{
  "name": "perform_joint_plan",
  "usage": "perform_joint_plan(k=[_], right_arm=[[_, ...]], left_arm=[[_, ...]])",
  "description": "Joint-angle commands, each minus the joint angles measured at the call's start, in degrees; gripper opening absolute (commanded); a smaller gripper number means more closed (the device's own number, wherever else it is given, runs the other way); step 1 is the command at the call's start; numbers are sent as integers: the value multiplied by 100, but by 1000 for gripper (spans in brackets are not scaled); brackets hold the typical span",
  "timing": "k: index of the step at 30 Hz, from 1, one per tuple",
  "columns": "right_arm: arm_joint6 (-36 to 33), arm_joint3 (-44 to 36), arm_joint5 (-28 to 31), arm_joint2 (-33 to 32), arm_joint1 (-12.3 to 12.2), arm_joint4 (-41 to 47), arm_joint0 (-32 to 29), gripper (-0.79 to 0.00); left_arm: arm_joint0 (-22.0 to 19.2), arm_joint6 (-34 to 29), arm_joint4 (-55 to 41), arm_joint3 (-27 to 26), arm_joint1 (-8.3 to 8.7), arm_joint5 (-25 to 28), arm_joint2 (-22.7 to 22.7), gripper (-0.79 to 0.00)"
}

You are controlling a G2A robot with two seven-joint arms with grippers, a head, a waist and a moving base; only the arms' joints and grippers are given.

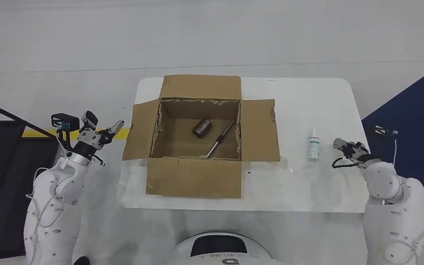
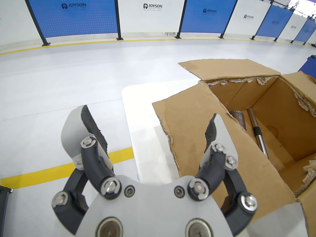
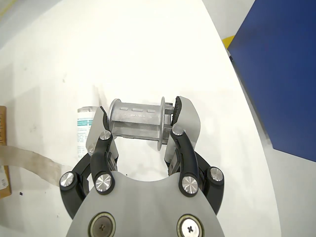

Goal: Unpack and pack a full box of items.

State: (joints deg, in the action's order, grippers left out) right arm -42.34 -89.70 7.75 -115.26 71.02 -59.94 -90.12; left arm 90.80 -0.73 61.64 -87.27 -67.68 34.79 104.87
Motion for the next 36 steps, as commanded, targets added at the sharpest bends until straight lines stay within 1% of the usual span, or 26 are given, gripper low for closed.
perform_joint_plan(k=[1, 3, 6, 17, 21, 24, 25, 26, 27, 29, 30, 31, 34, 36], right_arm=[[-121, 11, -120, 137, -11, -225, 99, -785], [-176, -3, -239, 206, -18, -322, 145, -785], [-235, -45, -243, 230, -32, -329, 149, -785], [-847, 257, -65, 263, -120, -84, 403, -785], [-952, 376, -13, 313, -150, -76, 478, -776], [-980, 423, 2, 340, -170, -70, 503, -785], [-987, 430, -7, 349, -175, -73, 507, -770], [-1000, 434, -12, 360, -181, -77, 509, -736], [-1007, 434, -18, 369, -186, -72, 511, -730], [-1024, 433, -38, 388, -197, -76, 509, -686], [-1033, 424, -51, 399, -201, -85, 506, -643], [-1040, 413, -65, 412, -206, -88, 503, -622], [-1055, 350, -120, 447, -218, -115, 477, -591], [-1037, 284, -163, 472, -224, -139, 442, -594]], left_arm=[[0, 0, 0, 0, 0, 0, 0, 0], [0, 0, 0, 0, 0, 0, 0, 0], [0, 0, 0, 0, 0, 0, 0, 0], [0, 0, 0, 0, 0, 0, 0, 0], [0, 0, 0, 0, 0, 0, 0, 0], [0, 0, 0, 0, 0, 0, 0, 0], [0, 0, 0, 0, 0, 0, 0, 0], [0, 0, 0, 0, 0, 0, 0, 0], [0, 0, 0, 0, 0, 0, 0, 0], [0, 0, 0, 0, 0, 0, 0, 0], [0, 0, 0, 0, 0, 0, 0, 0], [0, 0, 0, 0, 0, 0, 0, 0], [0, 0, 0, 0, 0, 0, 0, 0], [0, 0, 0, 0, 0, 0, 0, 0]])
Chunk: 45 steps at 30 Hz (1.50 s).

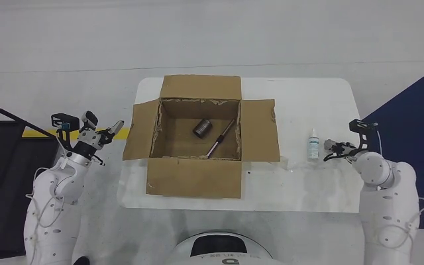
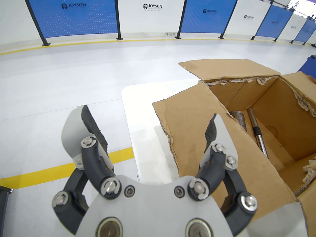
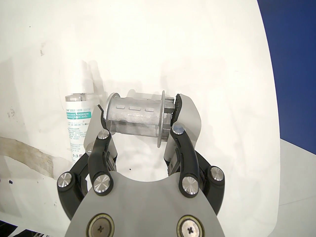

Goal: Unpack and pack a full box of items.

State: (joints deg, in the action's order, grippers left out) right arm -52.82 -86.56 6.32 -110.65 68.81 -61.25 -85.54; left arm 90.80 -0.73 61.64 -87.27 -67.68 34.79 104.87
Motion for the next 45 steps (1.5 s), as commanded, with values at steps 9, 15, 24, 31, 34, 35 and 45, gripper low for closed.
perform_joint_plan(k=[9, 15, 24, 31, 34, 35, 45], right_arm=[[64, -279, -203, 155, -19, -98, -169, -508], [57, -439, -337, 237, -30, -163, -246, -453], [-11, -514, -473, 297, -51, -160, -281, -394], [-112, -525, -567, 371, -70, -201, -258, -286], [-163, -526, -599, 415, -77, -217, -244, -185], [-184, -524, -614, 427, -80, -227, -235, -148], [-176, -522, -661, 481, -104, -195, -226, -123]], left_arm=[[0, 0, 0, 0, 0, 0, 0, 0], [0, 0, 0, 0, 0, 0, 0, 0], [0, 0, 0, 0, 0, 0, 0, 0], [0, 0, 0, 0, 0, 0, 0, 0], [0, 0, 0, 0, 0, 0, 0, 0], [0, 0, 0, 0, 0, 0, 0, 0], [0, 0, 0, 0, 0, 0, 0, 0]])
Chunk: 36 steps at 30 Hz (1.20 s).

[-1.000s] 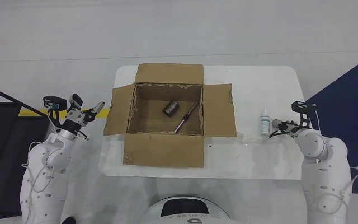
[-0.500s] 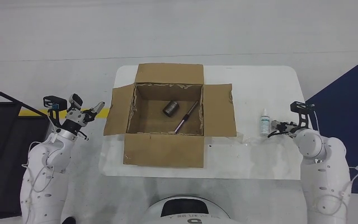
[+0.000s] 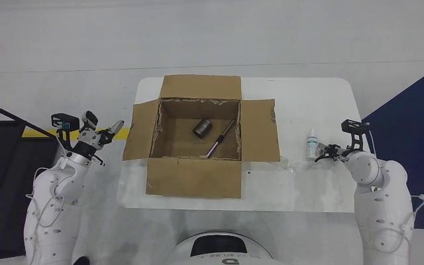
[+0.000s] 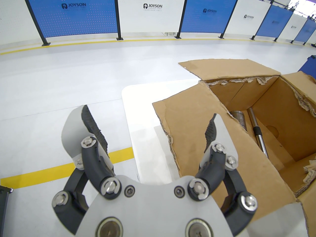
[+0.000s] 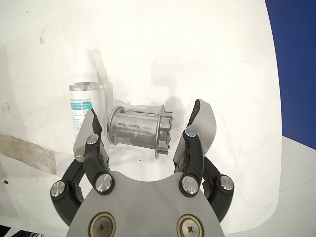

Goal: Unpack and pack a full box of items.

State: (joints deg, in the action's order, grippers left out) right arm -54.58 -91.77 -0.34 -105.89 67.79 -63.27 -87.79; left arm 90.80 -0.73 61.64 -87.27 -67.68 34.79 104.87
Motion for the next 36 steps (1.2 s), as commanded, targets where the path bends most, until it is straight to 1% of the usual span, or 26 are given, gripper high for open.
perform_joint_plan(k=[1, 2, 7, 13, 17, 18, 20, 21, 22, 24, 26, 29, 32, 34, 36], right_arm=[[2, 2, 8, 6, -5, 15, -1, -129], [0, 10, 3, 11, -7, 21, 0, -148], [13, 61, 8, 37, -18, 77, 14, -191], [71, 42, 21, -3, -33, 161, -52, -209], [100, -11, -4, -25, -42, 198, -106, -194], [112, -27, -15, -31, -44, 208, -119, -200], [189, -79, -89, -63, -45, 225, -156, -169], [248, -120, -116, -80, -43, 254, -191, -142], [299, -168, -120, -95, -42, 287, -232, -83], [411, -270, -161, -142, -39, 358, -316, -52], [572, -354, -233, -193, -31, 453, -397, 0], [1022, -541, -348, -287, -4, 689, -552, 0], [1630, -816, -238, -359, 35, 1033, -834, 0], [2048, -1038, 68, -374, 59, 1322, -1046, 0], [2297, -1155, 603, -382, 65, 1587, -1242, 0]], left_arm=[[0, 0, 0, 0, 0, 0, 0, 0], [0, 0, 0, 0, 0, 0, 0, 0], [0, 0, 0, 0, 0, 0, 0, 0], [0, 0, 0, 0, 0, 0, 0, 0], [0, 0, 0, 0, 0, 0, 0, 0], [0, 0, 0, 0, 0, 0, 0, 0], [0, 0, 0, 0, 0, 0, 0, 0], [0, 0, 0, 0, 0, 0, 0, 0], [0, 0, 0, 0, 0, 0, 0, 0], [0, 0, 0, 0, 0, 0, 0, 0], [0, 0, 0, 0, 0, 0, 0, 0], [0, 0, 0, 0, 0, 0, 0, 0], [0, 0, 0, 0, 0, 0, 0, 0], [0, 0, 0, 0, 0, 0, 0, 0], [0, 0, 0, 0, 0, 0, 0, 0]])
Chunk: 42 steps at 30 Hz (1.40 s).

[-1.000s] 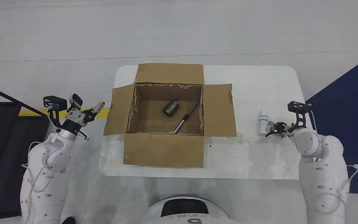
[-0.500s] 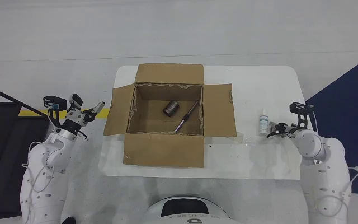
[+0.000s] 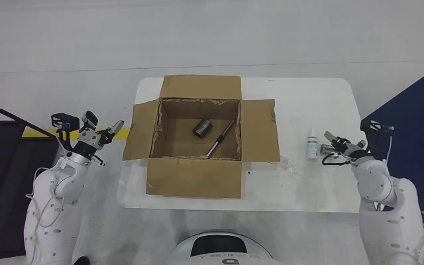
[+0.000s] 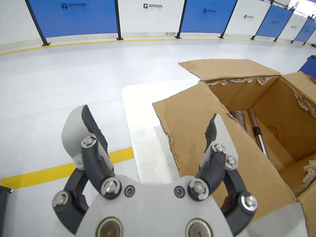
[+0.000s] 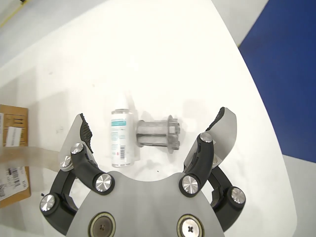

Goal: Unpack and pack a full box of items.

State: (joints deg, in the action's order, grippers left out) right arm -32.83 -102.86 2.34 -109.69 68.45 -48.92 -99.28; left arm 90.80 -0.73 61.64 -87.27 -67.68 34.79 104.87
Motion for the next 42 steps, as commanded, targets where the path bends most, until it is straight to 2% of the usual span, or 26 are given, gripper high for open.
perform_joint_plan(k=[1, 12, 14, 17, 20, 24, 26, 29, 42], right_arm=[[122, -46, 334, -1, 0, 152, -94, 0], [122, -46, 334, -1, 0, 152, -94, 0], [287, -115, -58, -14, 19, 198, 0, 0], [774, -582, 332, 200, 47, 497, 63, 0], [908, -1003, 471, 476, 48, 285, 206, 0], [794, -1308, 578, 1054, 49, -43, 539, 0], [646, -1374, 702, 1470, 67, 178, 772, 0], [226, -1470, 873, 2118, 67, -241, 1123, 0], [226, -1470, 873, 2118, 67, -241, 1123, 0]], left_arm=[[0, 0, 0, 0, 0, 0, 0, 0], [0, 0, 0, 0, 0, 0, 0, 0], [0, 0, 0, 0, 0, 0, 0, 0], [0, 0, 0, 0, 0, 0, 0, 0], [0, 0, 0, 0, 0, 0, 0, 0], [0, 0, 0, 0, 0, 0, 0, 0], [0, 0, 0, 0, 0, 0, 0, 0], [0, 0, 0, 0, 0, 0, 0, 0], [0, 0, 0, 0, 0, 0, 0, 0]])
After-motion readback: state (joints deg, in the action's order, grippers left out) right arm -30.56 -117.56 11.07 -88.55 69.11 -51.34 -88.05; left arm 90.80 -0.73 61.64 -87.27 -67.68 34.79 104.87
